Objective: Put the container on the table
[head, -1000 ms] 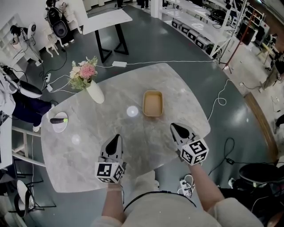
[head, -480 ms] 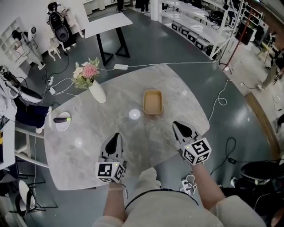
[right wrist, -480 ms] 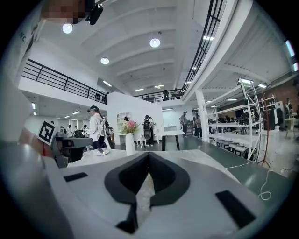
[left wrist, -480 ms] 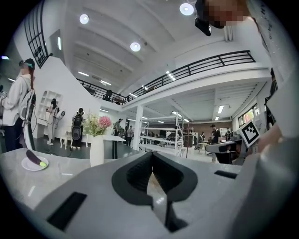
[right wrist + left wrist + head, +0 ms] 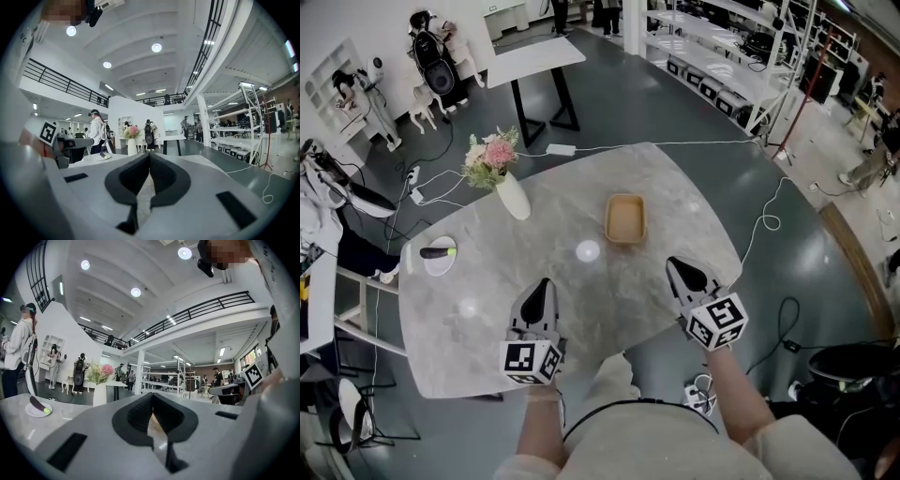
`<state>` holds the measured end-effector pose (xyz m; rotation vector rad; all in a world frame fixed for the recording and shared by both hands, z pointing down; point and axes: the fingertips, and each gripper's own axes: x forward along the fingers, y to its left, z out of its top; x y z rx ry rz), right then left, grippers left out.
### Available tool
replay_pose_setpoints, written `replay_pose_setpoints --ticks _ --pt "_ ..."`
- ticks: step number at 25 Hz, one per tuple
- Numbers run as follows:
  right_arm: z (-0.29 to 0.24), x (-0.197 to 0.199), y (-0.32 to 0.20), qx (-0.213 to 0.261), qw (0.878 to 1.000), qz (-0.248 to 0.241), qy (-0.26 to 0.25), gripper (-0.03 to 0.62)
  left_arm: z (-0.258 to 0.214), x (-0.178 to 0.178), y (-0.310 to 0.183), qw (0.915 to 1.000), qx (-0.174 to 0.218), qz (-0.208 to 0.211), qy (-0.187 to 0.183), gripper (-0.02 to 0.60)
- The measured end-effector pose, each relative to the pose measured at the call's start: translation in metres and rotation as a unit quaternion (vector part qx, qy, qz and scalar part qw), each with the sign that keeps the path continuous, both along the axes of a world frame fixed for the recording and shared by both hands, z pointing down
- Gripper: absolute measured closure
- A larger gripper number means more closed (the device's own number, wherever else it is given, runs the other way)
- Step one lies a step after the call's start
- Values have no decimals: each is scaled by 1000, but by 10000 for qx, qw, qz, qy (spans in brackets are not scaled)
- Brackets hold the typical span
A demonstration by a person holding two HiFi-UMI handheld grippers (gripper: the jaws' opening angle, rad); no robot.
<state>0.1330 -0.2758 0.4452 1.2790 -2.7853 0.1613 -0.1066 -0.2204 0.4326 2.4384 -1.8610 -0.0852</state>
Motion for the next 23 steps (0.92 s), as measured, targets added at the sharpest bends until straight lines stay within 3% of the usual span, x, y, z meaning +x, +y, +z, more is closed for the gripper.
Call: replay_pose_setpoints --ticks 23 --pt "-5 8 19 -21 9999 30 -117 588 -11 6 19 9999 102 -19 10 577"
